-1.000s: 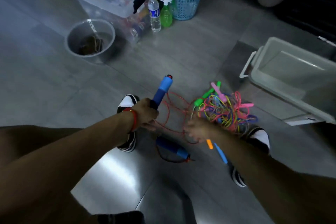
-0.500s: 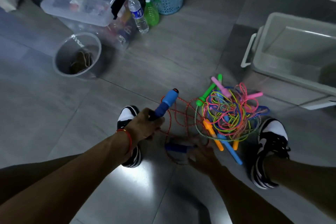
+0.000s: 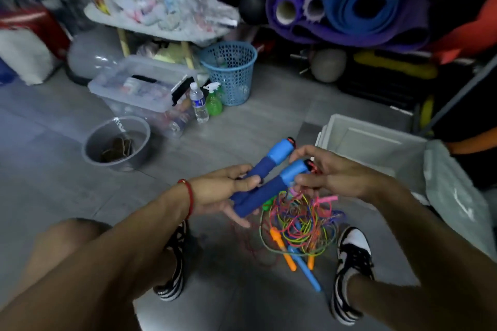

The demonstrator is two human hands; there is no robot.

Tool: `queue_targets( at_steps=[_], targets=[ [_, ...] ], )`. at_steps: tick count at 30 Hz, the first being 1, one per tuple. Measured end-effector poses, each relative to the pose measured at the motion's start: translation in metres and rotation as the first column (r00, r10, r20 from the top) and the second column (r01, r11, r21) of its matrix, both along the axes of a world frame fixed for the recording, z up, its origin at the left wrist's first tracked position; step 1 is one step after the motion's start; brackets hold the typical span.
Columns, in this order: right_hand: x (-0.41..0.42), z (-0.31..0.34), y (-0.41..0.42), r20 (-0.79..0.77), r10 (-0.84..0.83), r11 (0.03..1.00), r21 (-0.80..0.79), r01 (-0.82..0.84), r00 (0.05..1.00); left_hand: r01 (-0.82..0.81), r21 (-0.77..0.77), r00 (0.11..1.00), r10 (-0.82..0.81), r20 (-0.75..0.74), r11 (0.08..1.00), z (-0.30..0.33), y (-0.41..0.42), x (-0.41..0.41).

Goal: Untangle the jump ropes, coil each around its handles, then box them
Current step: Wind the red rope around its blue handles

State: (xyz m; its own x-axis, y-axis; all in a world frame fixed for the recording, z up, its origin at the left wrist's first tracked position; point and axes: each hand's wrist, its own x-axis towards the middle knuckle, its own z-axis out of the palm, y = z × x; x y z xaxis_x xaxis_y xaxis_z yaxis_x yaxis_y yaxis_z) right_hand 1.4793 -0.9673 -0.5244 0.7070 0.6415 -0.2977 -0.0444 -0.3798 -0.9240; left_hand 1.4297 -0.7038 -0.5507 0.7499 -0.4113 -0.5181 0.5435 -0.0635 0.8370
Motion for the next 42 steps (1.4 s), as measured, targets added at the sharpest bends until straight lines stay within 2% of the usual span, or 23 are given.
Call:
queue_targets(
  at_steps=[2,6,11,14,18,27,30,33,34,39,42],
  targets=[
    [-0.001,0.027,-0.008,0.07,-0.02,1.0,0.019,0.019,0.997,0.054,-0.107,0.998,-0.058,-0.035,0.993,0.014,-0.008,-0.007],
    [-0.003,0.051,-0.011,0.16,-0.145,0.987,0.098,0.13,0.976,0.159,-0.235,0.987,-0.159,0.021,0.959,0.041,-0.015,-0.008],
    [-0.007,0.042,-0.008,0.212,-0.356,0.926,0.211,0.313,0.91,0.224,-0.259,0.973,-0.203,0.106,0.94,0.051,-0.01,-0.009],
    [-0.004,0.039,-0.008,0.28,-0.416,0.9,0.267,0.346,0.865,0.24,-0.269,0.97,-0.217,0.111,0.933,0.051,-0.012,-0.005],
    [0.004,0.044,-0.017,0.273,-0.447,0.881,0.301,0.365,0.852,0.229,-0.278,0.971,-0.198,0.136,0.933,0.049,-0.015,0.0],
    [0.008,0.05,-0.018,0.274,-0.38,0.912,0.271,0.309,0.883,0.181,-0.259,0.975,-0.139,0.171,0.949,0.041,-0.028,-0.004],
    [0.007,0.05,-0.012,0.208,-0.454,0.864,0.342,0.371,0.866,0.164,-0.293,0.974,-0.107,0.201,0.942,0.043,-0.031,-0.004],
    [0.008,0.044,-0.009,0.103,-0.582,0.756,0.434,0.49,0.807,0.113,-0.427,0.981,-0.033,0.189,0.897,0.048,-0.032,-0.001],
    [0.008,0.04,-0.008,0.109,-0.588,0.753,0.437,0.492,0.802,0.117,-0.478,0.983,-0.034,0.178,0.87,0.049,-0.032,0.0],
    [0.004,0.033,0.013,0.248,-0.452,0.868,0.342,0.36,0.857,0.224,-0.669,0.973,-0.2,0.113,0.709,0.053,-0.032,0.001],
    [0.002,0.029,0.017,0.479,-0.405,0.914,0.236,0.331,0.778,0.285,-0.703,0.953,-0.272,0.134,0.651,0.052,-0.031,0.001]
  ],
)
